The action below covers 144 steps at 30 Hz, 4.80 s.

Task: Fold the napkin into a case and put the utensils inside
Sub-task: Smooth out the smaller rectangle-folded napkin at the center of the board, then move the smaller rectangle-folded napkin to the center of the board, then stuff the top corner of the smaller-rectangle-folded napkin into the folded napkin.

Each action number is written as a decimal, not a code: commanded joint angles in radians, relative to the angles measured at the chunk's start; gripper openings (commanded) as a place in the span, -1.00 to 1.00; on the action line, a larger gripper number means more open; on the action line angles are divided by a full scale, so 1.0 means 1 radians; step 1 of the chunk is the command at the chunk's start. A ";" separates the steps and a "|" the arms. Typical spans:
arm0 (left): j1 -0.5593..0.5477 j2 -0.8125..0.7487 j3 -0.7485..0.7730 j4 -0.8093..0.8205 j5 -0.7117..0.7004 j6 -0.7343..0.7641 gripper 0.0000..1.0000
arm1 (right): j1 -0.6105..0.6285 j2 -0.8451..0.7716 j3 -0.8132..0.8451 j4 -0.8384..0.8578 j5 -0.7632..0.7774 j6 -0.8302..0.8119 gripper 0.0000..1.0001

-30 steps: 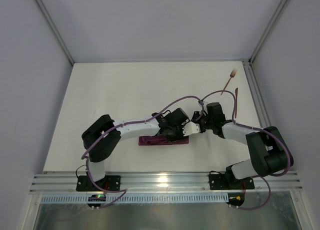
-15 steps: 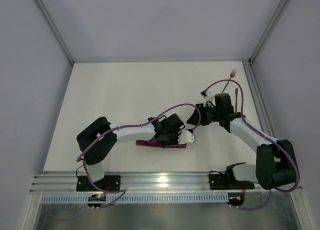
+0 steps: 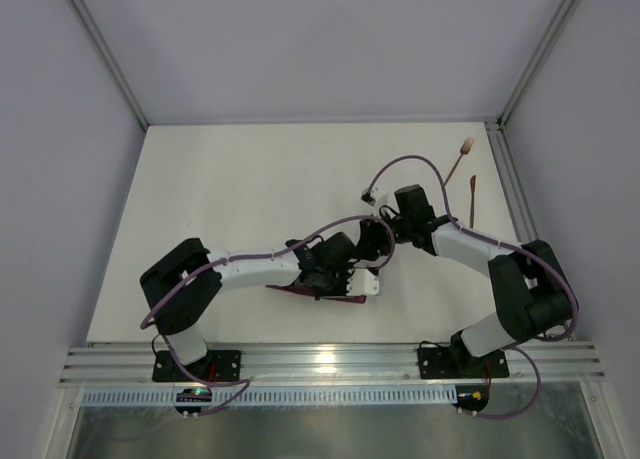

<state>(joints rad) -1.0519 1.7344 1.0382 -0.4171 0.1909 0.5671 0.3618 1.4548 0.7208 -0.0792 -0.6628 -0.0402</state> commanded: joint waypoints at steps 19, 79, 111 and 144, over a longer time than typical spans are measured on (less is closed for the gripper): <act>-0.002 -0.099 -0.075 0.086 -0.048 0.011 -0.73 | 0.247 -0.007 -0.147 0.068 0.152 0.250 -0.21; 0.397 -0.334 -0.069 -0.271 0.482 0.218 -0.19 | 0.299 0.170 -0.110 0.429 0.282 0.485 -0.14; 0.165 -0.104 -0.184 0.201 -0.034 0.137 -0.75 | 0.264 0.136 -0.150 0.475 0.233 0.484 -0.13; 0.190 -0.184 -0.147 0.345 -0.013 -0.150 -1.00 | 0.374 0.035 -0.239 0.578 0.393 0.456 0.03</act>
<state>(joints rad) -0.8673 1.5787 0.8795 -0.1444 0.1593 0.4553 0.7021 1.4776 0.4618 0.4507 -0.3500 0.4213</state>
